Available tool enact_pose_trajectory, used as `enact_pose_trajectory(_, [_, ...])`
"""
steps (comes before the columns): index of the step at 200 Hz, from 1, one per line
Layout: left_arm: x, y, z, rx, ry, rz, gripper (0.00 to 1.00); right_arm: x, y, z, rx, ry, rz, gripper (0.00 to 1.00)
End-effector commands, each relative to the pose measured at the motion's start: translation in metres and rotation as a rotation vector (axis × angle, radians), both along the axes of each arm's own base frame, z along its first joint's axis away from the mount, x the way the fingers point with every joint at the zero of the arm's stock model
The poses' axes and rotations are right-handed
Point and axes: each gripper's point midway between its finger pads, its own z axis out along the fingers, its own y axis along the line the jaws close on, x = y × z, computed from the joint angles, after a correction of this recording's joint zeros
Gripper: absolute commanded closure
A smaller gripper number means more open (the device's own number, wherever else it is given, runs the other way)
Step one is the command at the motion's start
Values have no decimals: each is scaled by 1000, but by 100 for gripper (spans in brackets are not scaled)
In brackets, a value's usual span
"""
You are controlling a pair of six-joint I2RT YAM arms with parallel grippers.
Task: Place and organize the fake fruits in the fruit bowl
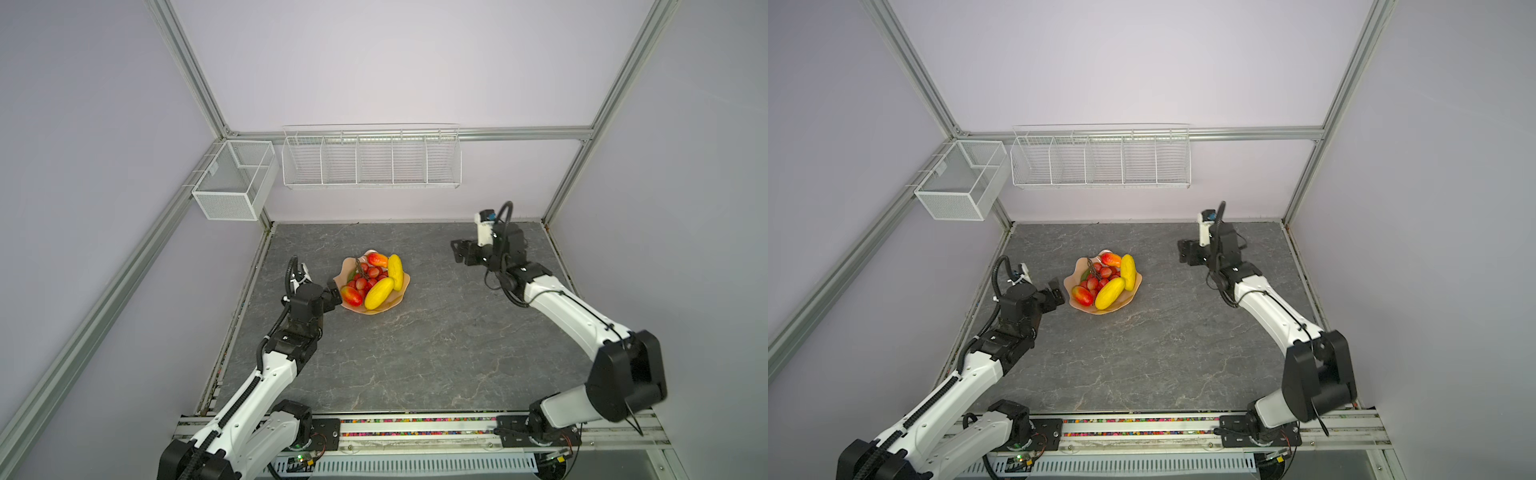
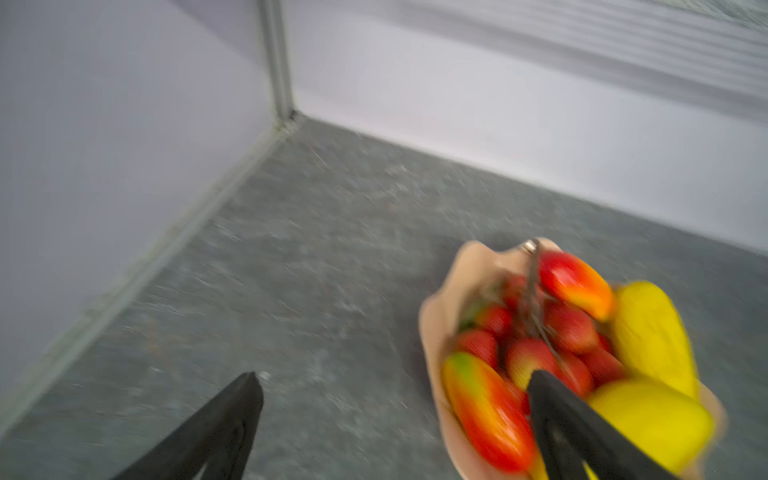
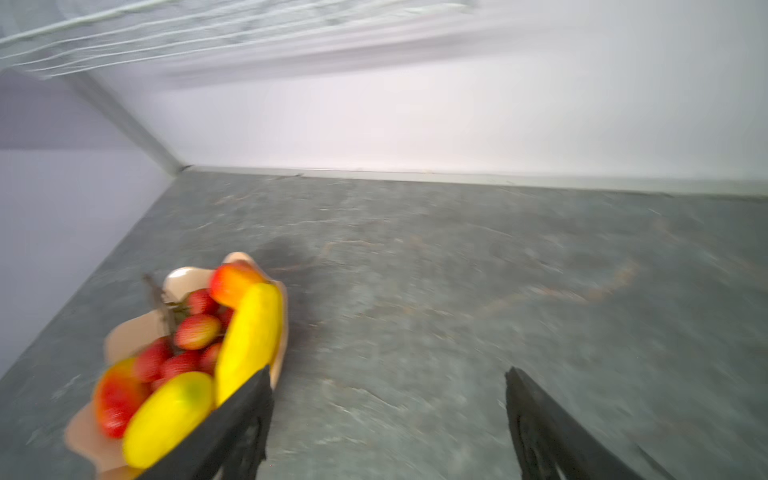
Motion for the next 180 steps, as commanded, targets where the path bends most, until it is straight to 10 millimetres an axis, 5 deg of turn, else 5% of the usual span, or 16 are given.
enact_pose_trajectory(1, [-19, 72, 12, 223, -118, 391, 1, -39, -82, -59, -112, 100, -274, 12])
enact_pose_trajectory(15, [-18, 92, -12, 218, -106, 435, 1, -56, -134, -74, -166, 55, -414, 12])
enact_pose_trajectory(34, [-4, 112, -52, 167, -35, 454, 1, -61, -156, -90, -285, -3, -435, 12])
enact_pose_trajectory(56, [30, 97, -58, 133, 0, 302, 1, -48, -149, -112, -301, -55, -381, 12])
enact_pose_trajectory(81, [59, 71, -72, 68, -72, 79, 1, -28, -131, -108, -371, -138, -274, 12])
enact_pose_trajectory(105, [63, 58, -87, 91, -88, -9, 1, -31, -142, -129, -271, -175, -281, 11])
enact_pose_trajectory(180, [64, 59, -85, 92, -101, -1, 1, -28, -139, -130, -257, -169, -244, 12])
